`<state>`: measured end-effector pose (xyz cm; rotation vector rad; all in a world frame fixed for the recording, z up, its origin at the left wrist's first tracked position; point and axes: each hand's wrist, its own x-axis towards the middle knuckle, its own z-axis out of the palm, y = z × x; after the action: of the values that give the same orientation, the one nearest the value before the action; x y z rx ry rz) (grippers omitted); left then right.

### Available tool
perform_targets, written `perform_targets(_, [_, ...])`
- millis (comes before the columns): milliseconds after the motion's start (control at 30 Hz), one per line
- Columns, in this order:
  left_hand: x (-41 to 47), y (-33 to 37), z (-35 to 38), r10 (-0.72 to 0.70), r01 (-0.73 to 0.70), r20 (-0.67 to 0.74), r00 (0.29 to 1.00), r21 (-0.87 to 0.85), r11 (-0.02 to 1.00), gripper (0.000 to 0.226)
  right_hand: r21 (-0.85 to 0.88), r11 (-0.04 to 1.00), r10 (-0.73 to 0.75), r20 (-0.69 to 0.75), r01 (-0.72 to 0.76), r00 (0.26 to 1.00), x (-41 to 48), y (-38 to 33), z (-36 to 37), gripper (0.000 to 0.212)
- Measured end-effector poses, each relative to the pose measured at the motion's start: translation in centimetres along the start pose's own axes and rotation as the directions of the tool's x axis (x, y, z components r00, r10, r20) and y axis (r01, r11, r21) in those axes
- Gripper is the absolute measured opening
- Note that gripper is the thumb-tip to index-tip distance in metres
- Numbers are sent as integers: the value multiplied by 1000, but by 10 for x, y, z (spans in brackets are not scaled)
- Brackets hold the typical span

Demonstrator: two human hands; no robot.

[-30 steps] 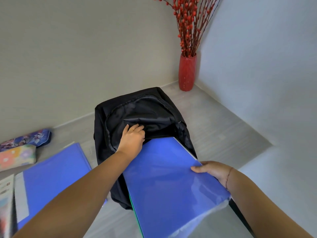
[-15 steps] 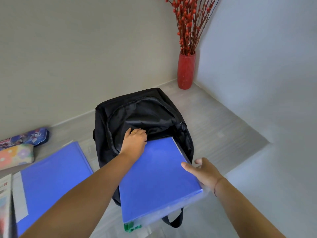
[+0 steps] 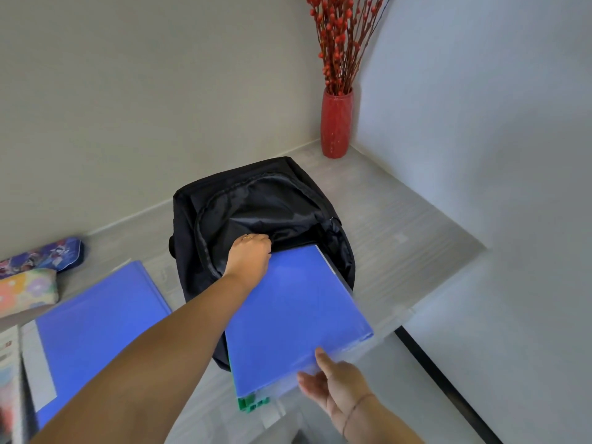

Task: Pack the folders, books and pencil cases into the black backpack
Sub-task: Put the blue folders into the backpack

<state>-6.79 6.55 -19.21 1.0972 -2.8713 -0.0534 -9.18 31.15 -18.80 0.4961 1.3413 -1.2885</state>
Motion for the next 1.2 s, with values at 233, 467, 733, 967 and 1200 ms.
perform_targets(233, [-1,5,-10,-79,83,81,994,-36,996,17,52,996,-68,25,67,997,18,-20,25,12])
perform_targets(467, [-1,4,-16,-63,63,97,993,3,998,18,95,995,-13,-28,16,1000,47,-43,63,25])
perform_targets(733, [4,-5,-16,-59,57,79,995,30,998,19,49,998,-34,-26,35,999,70,-56,98,33])
perform_targets(967, [-12,-5,1,-100,109,78,992,-118,987,18,-57,998,-29,67,33,997,56,-57,95,39])
perform_targets(1200, [-73,-3,-12,-166,137,-111,980,-232,963,52,-546,625,-530,227,557,817,15,-26,93,42])
